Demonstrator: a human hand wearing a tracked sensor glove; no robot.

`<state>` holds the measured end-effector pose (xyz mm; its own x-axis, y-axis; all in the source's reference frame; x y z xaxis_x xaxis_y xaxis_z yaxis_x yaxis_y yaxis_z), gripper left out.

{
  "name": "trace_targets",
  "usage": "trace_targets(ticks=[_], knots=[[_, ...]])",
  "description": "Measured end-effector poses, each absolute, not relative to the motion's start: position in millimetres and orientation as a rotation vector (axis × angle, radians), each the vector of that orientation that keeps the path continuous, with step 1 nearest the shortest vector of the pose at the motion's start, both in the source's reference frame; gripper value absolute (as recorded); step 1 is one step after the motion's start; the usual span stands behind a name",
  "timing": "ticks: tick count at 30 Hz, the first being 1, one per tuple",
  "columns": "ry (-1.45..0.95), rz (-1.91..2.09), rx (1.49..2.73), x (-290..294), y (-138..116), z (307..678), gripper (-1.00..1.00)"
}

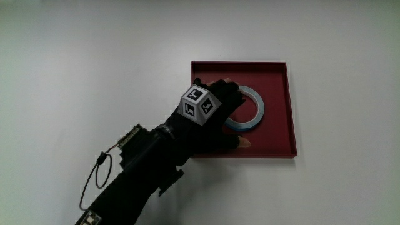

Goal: Pick blue tape

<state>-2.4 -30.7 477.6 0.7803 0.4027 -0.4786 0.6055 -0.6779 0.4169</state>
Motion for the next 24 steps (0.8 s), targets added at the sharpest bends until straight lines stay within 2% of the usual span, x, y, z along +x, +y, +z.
trace_targets(ticks=[8, 17, 24], knots=[[0.698, -0.458, 2.353, -0.7, -27.8, 507.5, 0.0], [0.725, -0.454, 2.371, 4.9, -24.9, 513.2, 0.0], [0.777, -0.408, 2.409, 10.1, -20.6, 509.5, 0.35]])
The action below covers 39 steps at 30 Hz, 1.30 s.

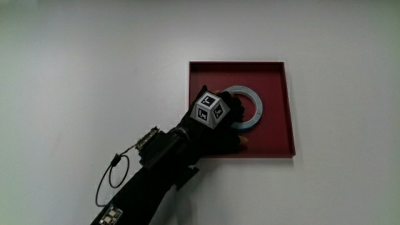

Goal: Pick blue tape

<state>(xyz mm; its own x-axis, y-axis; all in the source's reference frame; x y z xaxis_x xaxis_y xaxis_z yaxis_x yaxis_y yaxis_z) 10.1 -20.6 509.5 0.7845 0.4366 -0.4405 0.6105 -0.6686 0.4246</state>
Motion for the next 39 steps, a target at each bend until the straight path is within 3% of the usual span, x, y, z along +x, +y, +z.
trace_targets(ticks=[13, 27, 39], knots=[[0.856, -0.466, 2.508, 10.2, -14.0, 510.1, 1.0], [0.868, -0.514, 2.518, 5.9, -14.2, 502.4, 1.0], [0.958, -0.478, 2.583, -5.2, -13.0, 450.4, 1.0]])
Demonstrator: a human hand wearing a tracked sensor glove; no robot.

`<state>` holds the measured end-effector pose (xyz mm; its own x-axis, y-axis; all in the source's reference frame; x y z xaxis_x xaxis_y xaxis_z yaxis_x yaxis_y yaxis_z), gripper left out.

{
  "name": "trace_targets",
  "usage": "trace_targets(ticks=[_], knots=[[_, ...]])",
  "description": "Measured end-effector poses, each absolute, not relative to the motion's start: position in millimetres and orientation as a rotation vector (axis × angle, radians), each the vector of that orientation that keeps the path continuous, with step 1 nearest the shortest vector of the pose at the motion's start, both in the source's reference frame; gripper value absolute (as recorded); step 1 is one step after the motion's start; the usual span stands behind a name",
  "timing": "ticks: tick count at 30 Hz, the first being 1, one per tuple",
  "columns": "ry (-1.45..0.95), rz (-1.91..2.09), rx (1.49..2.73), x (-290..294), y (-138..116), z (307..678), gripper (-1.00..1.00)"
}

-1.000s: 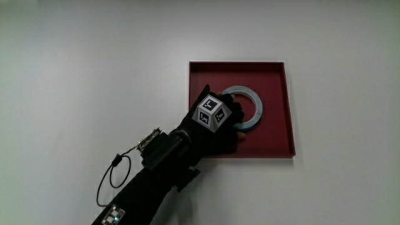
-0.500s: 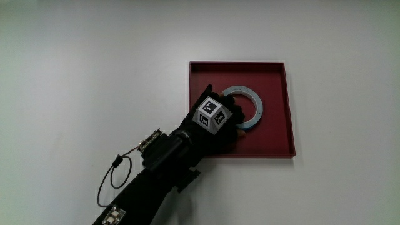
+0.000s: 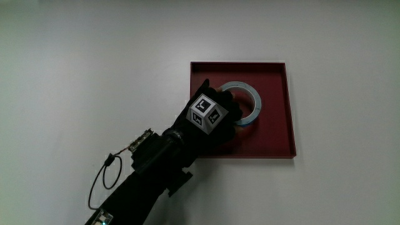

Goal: Pick blue tape

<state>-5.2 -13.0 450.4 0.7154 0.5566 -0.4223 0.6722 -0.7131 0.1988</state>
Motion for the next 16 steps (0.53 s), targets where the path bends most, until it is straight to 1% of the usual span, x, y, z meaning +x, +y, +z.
trace_targets(ticks=[4, 5, 9, 14, 16], knots=[[1.014, -0.46, 2.631, -14.3, -11.5, 427.3, 1.0], [0.988, -0.464, 2.641, -17.6, -11.4, 418.2, 1.0], [1.012, -0.445, 2.677, -28.8, -11.3, 399.9, 1.0], [1.01, -0.417, 2.735, -50.9, -9.0, 380.8, 1.0], [0.967, -0.429, 2.763, -61.1, -8.7, 380.7, 1.0]])
